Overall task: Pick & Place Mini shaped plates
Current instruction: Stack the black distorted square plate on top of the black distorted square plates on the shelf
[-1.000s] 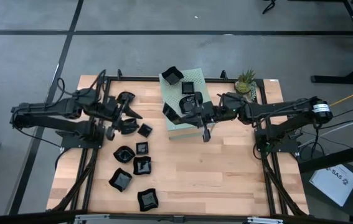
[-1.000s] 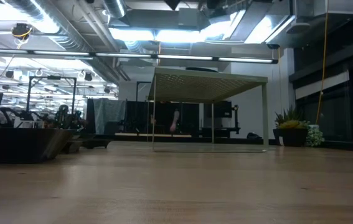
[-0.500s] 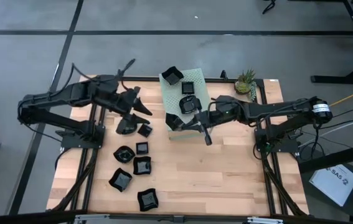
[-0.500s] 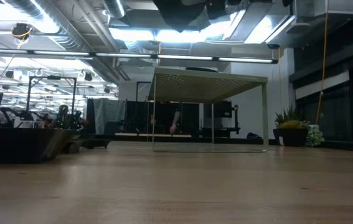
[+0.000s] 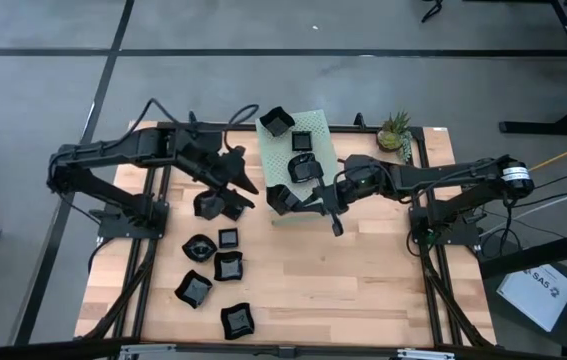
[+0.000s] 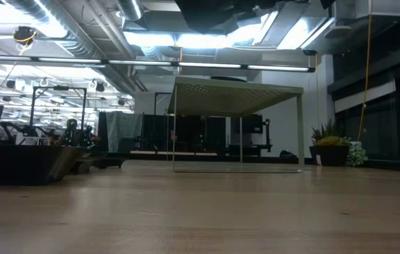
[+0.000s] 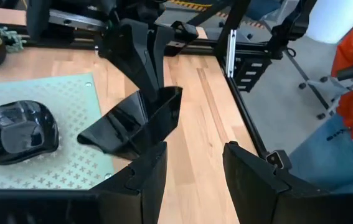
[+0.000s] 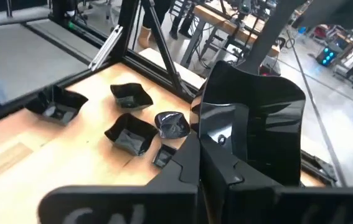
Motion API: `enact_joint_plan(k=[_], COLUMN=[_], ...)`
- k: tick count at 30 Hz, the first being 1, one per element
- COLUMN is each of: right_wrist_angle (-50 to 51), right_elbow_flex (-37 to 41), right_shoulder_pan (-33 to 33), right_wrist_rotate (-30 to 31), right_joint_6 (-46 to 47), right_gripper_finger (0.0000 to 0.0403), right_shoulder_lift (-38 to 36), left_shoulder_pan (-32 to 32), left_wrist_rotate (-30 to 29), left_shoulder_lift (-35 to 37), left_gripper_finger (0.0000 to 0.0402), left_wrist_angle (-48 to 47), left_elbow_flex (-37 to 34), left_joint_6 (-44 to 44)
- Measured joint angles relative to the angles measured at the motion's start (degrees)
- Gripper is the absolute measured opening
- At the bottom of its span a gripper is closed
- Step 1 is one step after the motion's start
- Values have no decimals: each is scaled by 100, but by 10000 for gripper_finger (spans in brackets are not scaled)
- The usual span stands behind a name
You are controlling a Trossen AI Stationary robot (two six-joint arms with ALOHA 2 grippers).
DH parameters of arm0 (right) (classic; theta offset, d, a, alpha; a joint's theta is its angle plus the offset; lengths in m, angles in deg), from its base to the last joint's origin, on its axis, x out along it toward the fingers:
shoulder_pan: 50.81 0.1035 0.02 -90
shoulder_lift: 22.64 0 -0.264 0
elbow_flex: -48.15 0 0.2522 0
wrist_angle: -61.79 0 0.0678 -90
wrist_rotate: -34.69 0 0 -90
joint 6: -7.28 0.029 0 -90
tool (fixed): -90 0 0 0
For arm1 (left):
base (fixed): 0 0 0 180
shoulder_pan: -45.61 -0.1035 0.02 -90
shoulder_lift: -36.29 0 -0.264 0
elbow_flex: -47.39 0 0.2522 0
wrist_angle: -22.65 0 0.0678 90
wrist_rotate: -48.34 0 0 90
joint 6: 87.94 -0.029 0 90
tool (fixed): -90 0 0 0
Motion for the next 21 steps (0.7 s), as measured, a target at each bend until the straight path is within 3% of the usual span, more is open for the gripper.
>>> enact_joint_plan(k=[11, 21], right_wrist_angle=[59, 215], right_elbow_flex=[0, 0], right_shoulder_pan=[0, 0], right_wrist_rotate=[111, 201], right_joint_6=[-604, -675], right_gripper_finger=[3, 3], right_shoulder_lift=[0, 0], left_shoulder_pan=[0, 0], left_wrist_rotate=[380, 323], left_shoulder_lift=[-684, -758], left_gripper_finger=[152, 152], left_wrist_angle=[-213, -66], left_elbow_flex=[360, 360], left_joint_6=[0, -67])
